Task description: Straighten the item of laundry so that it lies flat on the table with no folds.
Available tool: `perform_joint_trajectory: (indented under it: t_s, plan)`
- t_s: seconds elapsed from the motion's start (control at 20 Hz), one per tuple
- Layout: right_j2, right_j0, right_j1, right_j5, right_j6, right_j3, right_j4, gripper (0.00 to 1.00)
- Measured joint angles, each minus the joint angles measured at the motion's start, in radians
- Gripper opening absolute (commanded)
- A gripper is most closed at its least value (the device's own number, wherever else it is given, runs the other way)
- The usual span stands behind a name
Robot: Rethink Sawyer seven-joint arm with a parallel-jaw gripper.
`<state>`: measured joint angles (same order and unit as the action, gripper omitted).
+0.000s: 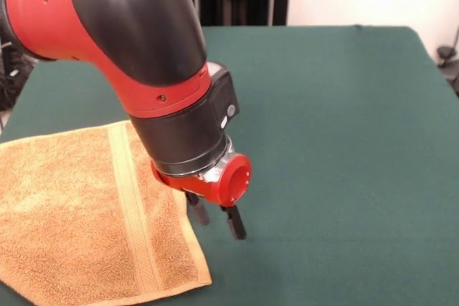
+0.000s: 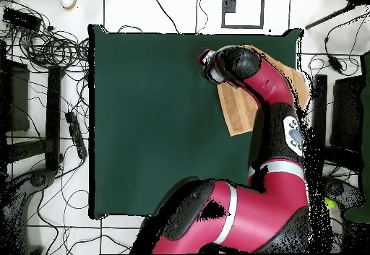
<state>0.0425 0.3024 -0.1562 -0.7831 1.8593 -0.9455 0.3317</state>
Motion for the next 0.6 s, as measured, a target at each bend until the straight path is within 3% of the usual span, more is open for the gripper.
perform_joint_trajectory:
  t_s: [0.6]
  plan:
    - [-0.020,0.016,0.058,-0.030,0.000,0.152,-0.023,1.00]
